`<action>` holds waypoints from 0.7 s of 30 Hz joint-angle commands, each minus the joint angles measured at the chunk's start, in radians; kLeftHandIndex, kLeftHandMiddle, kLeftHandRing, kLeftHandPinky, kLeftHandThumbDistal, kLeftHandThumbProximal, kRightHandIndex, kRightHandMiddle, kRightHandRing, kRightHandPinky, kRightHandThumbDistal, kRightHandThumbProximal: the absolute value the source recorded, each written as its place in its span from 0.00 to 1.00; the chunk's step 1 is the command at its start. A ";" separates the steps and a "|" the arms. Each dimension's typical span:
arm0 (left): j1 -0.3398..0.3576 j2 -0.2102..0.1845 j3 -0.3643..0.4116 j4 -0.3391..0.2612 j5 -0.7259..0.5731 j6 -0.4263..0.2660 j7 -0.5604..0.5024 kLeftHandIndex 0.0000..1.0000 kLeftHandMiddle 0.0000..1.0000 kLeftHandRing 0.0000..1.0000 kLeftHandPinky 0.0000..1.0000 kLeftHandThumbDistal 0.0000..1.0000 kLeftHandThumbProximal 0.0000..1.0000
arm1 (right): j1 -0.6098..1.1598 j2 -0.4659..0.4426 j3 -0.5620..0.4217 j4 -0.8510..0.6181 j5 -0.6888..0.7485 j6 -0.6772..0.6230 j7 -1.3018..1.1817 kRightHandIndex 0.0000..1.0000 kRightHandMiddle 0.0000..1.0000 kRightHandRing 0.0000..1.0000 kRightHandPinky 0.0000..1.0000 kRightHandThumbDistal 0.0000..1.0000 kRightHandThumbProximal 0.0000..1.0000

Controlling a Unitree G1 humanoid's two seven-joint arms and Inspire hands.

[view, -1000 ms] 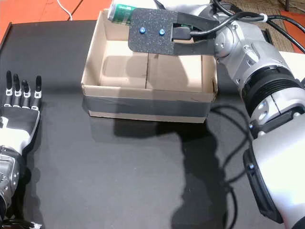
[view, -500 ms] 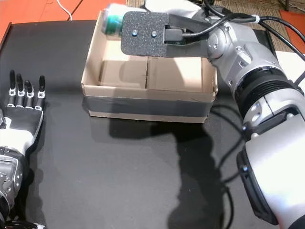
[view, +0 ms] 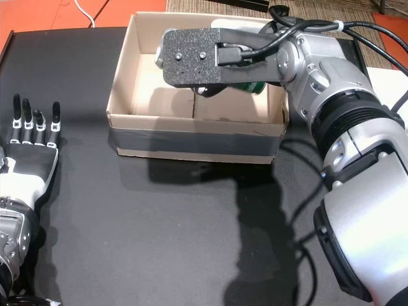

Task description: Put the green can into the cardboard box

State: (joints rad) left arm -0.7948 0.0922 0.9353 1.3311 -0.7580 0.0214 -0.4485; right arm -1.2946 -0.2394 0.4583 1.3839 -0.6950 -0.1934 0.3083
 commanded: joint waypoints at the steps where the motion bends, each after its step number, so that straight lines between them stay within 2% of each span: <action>1: 0.036 -0.002 -0.002 0.020 0.007 0.006 0.027 0.54 0.29 0.37 0.51 0.63 0.59 | -0.037 -0.006 -0.015 -0.005 0.017 -0.016 -0.011 0.65 0.57 0.61 0.61 0.60 0.46; 3: 0.034 -0.001 -0.002 0.020 0.007 0.005 0.037 0.54 0.28 0.37 0.50 0.62 0.58 | -0.037 -0.008 -0.019 -0.005 0.020 -0.022 -0.018 0.68 0.61 0.65 0.68 0.66 0.48; 5: 0.031 -0.001 -0.002 0.020 0.008 0.002 0.049 0.53 0.28 0.36 0.50 0.60 0.61 | -0.036 -0.008 -0.027 -0.006 0.026 -0.022 -0.023 0.69 0.64 0.68 0.73 0.76 0.47; 6: 0.031 -0.001 -0.002 0.020 0.007 0.004 0.048 0.54 0.28 0.37 0.51 0.58 0.62 | -0.036 -0.008 -0.028 -0.006 0.028 -0.022 -0.025 0.73 0.72 0.77 0.77 0.81 0.48; 9: 0.032 -0.001 0.000 0.020 0.005 0.009 0.040 0.54 0.28 0.37 0.52 0.57 0.61 | -0.036 -0.007 -0.031 -0.006 0.031 -0.013 -0.035 0.77 0.87 0.94 0.85 0.93 0.51; 11: 0.033 0.000 0.002 0.020 0.002 0.011 0.040 0.54 0.28 0.36 0.51 0.59 0.61 | -0.035 -0.005 -0.037 -0.006 0.037 -0.007 -0.037 0.77 0.86 0.93 0.88 0.99 0.51; 13: 0.033 0.000 0.003 0.020 0.001 0.012 0.039 0.54 0.28 0.35 0.51 0.58 0.61 | -0.034 -0.003 -0.046 -0.006 0.046 -0.003 -0.038 0.71 0.82 0.90 0.88 1.00 0.50; 14: 0.034 0.001 0.004 0.020 0.000 0.014 0.034 0.54 0.28 0.36 0.51 0.58 0.61 | -0.034 -0.002 -0.047 -0.006 0.047 -0.002 -0.040 0.71 0.83 0.91 0.88 0.97 0.49; 16: 0.035 0.002 0.003 0.020 0.001 0.014 0.034 0.54 0.28 0.36 0.52 0.61 0.60 | -0.033 0.000 -0.047 -0.006 0.047 -0.001 -0.044 0.74 0.85 0.92 0.87 0.94 0.49; 19: 0.035 0.005 -0.001 0.020 0.006 0.012 0.039 0.53 0.28 0.37 0.51 0.59 0.61 | -0.030 0.000 -0.042 -0.007 0.042 -0.014 -0.059 0.79 0.91 0.98 0.87 0.95 0.52; 21: 0.037 0.007 -0.001 0.020 0.006 0.014 0.035 0.53 0.28 0.37 0.51 0.57 0.62 | -0.025 0.001 -0.047 -0.008 0.047 -0.022 -0.071 0.79 0.90 0.98 0.88 0.91 0.50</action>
State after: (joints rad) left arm -0.7983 0.0974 0.9357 1.3311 -0.7584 0.0295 -0.4329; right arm -1.3192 -0.2408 0.4184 1.3809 -0.6601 -0.2058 0.2469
